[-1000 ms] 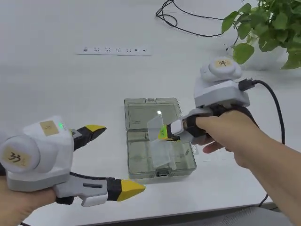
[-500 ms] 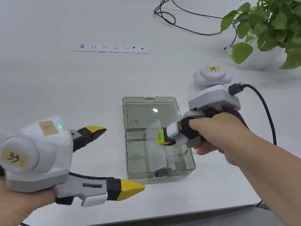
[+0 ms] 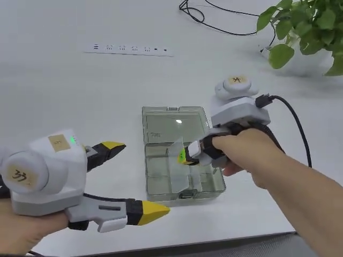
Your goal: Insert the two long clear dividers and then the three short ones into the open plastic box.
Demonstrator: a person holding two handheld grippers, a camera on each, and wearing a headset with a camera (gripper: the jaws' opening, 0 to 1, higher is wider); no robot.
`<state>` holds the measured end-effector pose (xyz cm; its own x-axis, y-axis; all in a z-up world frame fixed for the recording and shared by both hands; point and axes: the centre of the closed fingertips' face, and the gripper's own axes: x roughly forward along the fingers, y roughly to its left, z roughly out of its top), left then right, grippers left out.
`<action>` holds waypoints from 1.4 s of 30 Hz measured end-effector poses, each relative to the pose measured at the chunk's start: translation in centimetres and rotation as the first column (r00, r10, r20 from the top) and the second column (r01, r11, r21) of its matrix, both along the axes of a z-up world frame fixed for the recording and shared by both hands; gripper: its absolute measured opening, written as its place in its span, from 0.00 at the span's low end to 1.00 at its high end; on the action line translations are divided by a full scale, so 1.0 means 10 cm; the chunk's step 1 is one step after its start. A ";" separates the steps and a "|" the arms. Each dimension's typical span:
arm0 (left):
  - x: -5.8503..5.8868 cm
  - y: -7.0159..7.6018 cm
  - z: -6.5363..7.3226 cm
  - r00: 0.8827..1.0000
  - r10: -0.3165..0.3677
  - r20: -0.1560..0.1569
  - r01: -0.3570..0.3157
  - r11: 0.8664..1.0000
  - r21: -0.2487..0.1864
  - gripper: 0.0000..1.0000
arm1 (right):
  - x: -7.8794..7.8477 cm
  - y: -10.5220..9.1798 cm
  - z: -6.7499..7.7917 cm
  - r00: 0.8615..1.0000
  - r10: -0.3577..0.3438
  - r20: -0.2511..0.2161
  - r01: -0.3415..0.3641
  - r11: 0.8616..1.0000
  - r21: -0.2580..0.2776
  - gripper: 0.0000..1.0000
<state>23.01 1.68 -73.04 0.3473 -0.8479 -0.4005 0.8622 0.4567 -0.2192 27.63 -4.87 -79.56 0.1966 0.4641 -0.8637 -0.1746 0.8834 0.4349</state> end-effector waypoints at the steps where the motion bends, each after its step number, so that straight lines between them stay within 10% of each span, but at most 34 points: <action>1: 0.00 0.00 0.00 1.000 -0.001 0.001 0.001 1.000 0.002 0.92 | 0.00 0.01 0.00 1.000 0.011 0.008 -0.011 1.000 -0.007 0.06; 22: 0.00 -0.02 0.03 1.000 0.006 -0.006 -0.006 1.000 -0.003 0.91 | 0.03 0.05 0.06 0.977 0.180 0.113 -0.160 0.973 -0.167 0.06; 42: 0.03 -0.01 0.02 1.000 0.008 -0.006 -0.008 1.000 0.003 0.91 | -0.02 0.08 0.01 0.976 0.190 0.103 -0.173 0.973 -0.154 0.07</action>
